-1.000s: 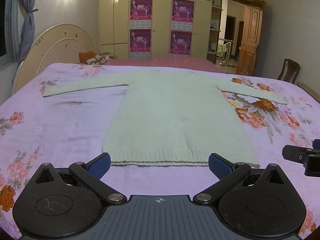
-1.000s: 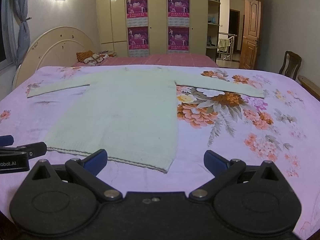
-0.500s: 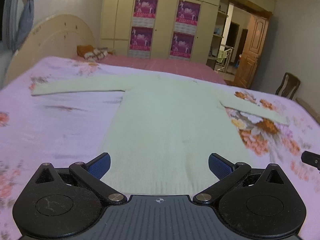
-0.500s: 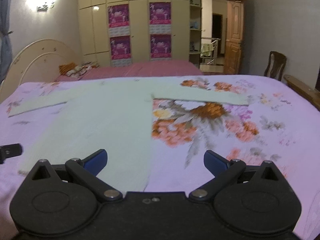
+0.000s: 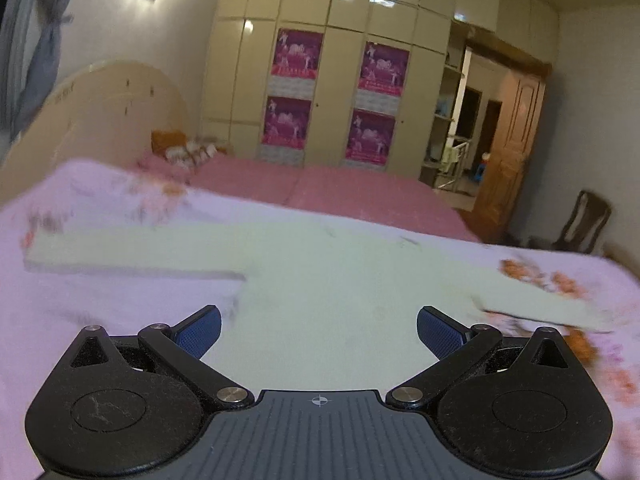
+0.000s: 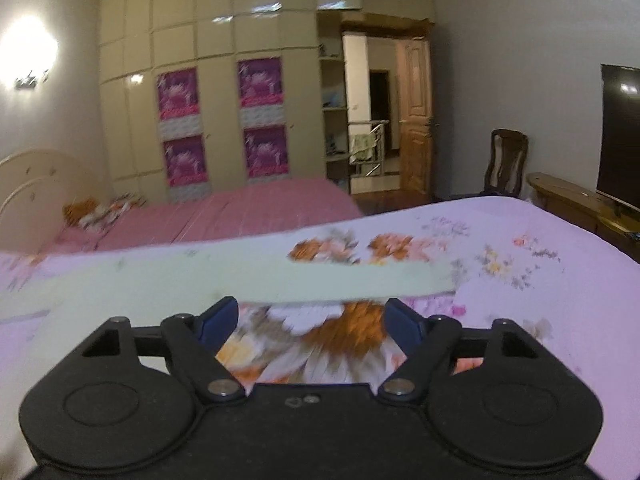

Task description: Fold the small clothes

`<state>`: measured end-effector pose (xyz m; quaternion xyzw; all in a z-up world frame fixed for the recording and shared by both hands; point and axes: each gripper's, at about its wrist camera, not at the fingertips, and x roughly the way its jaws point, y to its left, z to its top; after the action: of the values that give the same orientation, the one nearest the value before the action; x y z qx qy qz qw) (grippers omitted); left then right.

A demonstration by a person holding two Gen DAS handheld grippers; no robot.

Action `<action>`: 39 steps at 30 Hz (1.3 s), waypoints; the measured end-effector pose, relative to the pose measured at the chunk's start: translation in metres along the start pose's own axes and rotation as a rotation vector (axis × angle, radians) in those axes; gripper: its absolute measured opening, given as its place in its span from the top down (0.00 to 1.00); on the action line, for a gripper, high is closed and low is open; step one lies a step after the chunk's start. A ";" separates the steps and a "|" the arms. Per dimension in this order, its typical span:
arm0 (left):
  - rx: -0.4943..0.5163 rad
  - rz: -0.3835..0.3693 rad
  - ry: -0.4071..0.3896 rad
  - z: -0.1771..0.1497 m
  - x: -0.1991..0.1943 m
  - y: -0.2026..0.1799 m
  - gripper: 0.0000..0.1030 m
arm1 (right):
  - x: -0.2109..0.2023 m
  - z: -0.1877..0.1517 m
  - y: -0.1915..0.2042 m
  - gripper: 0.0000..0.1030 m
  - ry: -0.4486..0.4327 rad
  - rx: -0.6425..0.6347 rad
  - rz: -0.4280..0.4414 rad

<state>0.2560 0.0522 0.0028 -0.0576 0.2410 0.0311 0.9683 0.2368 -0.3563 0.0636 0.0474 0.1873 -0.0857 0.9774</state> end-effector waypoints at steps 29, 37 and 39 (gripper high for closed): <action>0.076 0.067 0.156 0.006 0.205 0.034 0.00 | 0.243 -0.038 -0.175 0.74 0.211 0.650 -0.163; 0.080 0.075 0.186 0.007 0.214 0.044 0.00 | 0.244 -0.013 -0.153 0.95 0.181 0.468 -0.202; 0.069 0.076 0.189 0.006 0.214 0.048 0.00 | 0.241 -0.003 -0.126 0.95 0.154 0.375 -0.170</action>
<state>0.4434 0.1074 -0.0968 -0.0175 0.3341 0.0538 0.9408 0.4329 -0.5152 -0.0364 0.2190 0.2457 -0.1972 0.9235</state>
